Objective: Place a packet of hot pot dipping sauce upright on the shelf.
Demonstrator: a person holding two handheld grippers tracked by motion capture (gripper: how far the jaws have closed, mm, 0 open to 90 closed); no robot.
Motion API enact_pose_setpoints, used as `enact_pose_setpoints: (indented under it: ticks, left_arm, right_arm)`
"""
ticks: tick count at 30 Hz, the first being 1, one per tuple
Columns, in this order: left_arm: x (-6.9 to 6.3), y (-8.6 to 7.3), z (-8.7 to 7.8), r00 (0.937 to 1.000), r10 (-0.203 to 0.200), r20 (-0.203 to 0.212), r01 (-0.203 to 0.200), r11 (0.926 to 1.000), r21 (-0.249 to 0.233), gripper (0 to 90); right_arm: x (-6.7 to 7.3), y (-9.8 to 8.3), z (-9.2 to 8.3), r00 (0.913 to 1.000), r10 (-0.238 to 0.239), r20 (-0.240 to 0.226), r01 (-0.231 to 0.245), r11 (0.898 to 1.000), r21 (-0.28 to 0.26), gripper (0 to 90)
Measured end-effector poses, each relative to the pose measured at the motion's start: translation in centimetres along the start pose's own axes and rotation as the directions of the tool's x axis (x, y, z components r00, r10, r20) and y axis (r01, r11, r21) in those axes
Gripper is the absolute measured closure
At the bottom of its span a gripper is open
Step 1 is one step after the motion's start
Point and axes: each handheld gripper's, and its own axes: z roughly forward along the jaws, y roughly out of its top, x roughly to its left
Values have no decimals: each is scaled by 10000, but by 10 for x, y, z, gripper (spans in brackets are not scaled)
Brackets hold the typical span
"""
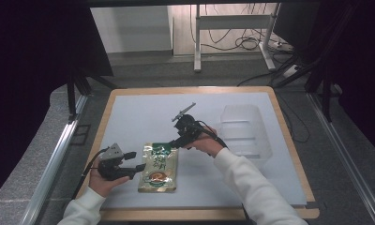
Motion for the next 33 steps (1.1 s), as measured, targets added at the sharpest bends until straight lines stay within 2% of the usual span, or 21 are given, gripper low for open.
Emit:
enact_pose_setpoints:
  ticks: [8, 17, 25, 28, 30, 33]
  left_arm:
    - [0, 0, 1, 10000, 20, 42, -20, 10000, 40, 327]
    - [0, 0, 1, 10000, -8, 96, 8, 10000, -23, 327]
    - [0, 0, 0, 9999, 23, 113, -22, 10000, -16, 327]
    - [1, 0, 0, 9999, 30, 120, -29, 10000, -35, 327]
    - [1, 0, 0, 9999, 40, 123, -39, 10000, -42, 327]
    - [1, 0, 0, 9999, 27, 119, -27, 10000, -34, 327]
  right_arm:
    - [-13, 5, 21, 9995, 122, -291, -107, 9986, 515, 405]
    - [-19, 8, 43, 9979, 190, -613, -130, 9951, 977, 441]
    - [-23, 7, 53, 9951, 392, -907, -268, 9906, 1345, 495]
    - [-22, 7, 56, 9911, 464, -1247, -279, 9889, 1461, 519]
    - [-21, 7, 56, 9930, 344, -1126, -174, 9887, 1488, 537]
    - [-21, 7, 51, 9914, 407, -1243, -236, 9904, 1361, 580]
